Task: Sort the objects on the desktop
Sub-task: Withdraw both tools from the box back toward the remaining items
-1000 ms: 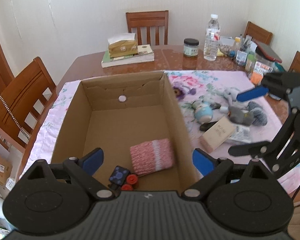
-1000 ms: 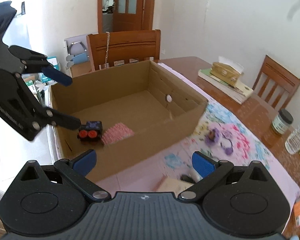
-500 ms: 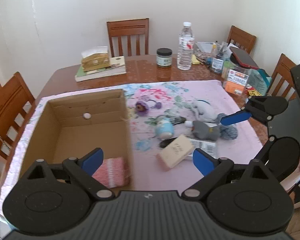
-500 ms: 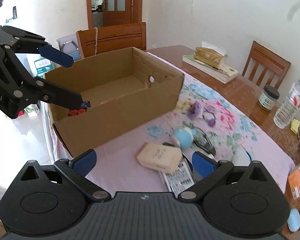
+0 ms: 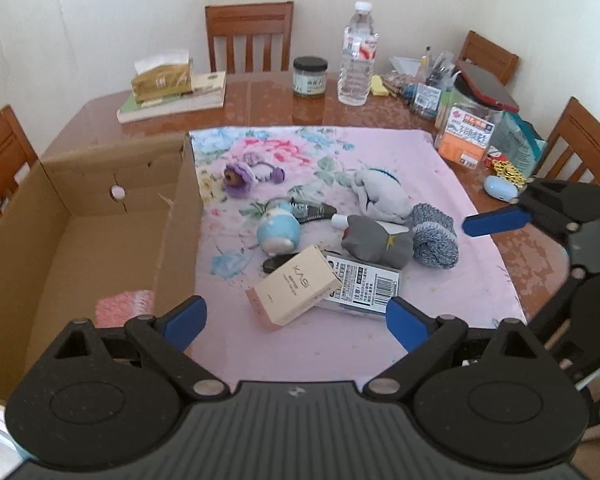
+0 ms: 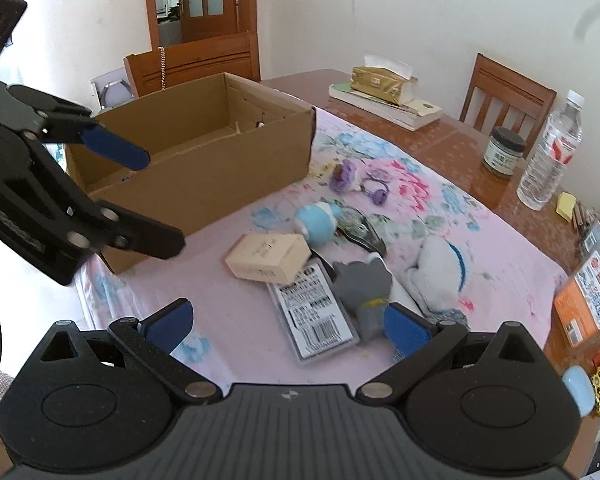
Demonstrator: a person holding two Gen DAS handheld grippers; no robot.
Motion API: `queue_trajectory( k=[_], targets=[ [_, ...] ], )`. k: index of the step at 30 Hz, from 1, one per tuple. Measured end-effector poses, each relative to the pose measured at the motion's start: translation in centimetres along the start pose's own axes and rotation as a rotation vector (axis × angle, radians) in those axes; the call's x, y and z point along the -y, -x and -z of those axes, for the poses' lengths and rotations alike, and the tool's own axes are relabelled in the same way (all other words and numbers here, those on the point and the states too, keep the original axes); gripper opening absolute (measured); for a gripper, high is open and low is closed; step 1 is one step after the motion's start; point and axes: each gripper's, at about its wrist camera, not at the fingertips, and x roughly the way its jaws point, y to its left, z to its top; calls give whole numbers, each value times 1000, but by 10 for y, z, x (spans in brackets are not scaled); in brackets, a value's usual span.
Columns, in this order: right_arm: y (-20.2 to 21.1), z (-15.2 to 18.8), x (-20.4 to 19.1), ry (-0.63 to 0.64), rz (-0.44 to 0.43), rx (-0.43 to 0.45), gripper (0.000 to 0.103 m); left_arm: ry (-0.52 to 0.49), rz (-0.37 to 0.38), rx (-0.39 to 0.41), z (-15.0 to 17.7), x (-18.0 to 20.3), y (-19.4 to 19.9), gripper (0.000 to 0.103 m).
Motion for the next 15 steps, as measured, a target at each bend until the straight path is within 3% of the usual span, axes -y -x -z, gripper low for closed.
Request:
queue_trajectory(
  k=[15],
  targets=[
    [4,18,24,33,28,-27,103,187,-43,-16,-3,0,-60,96]
  ],
)
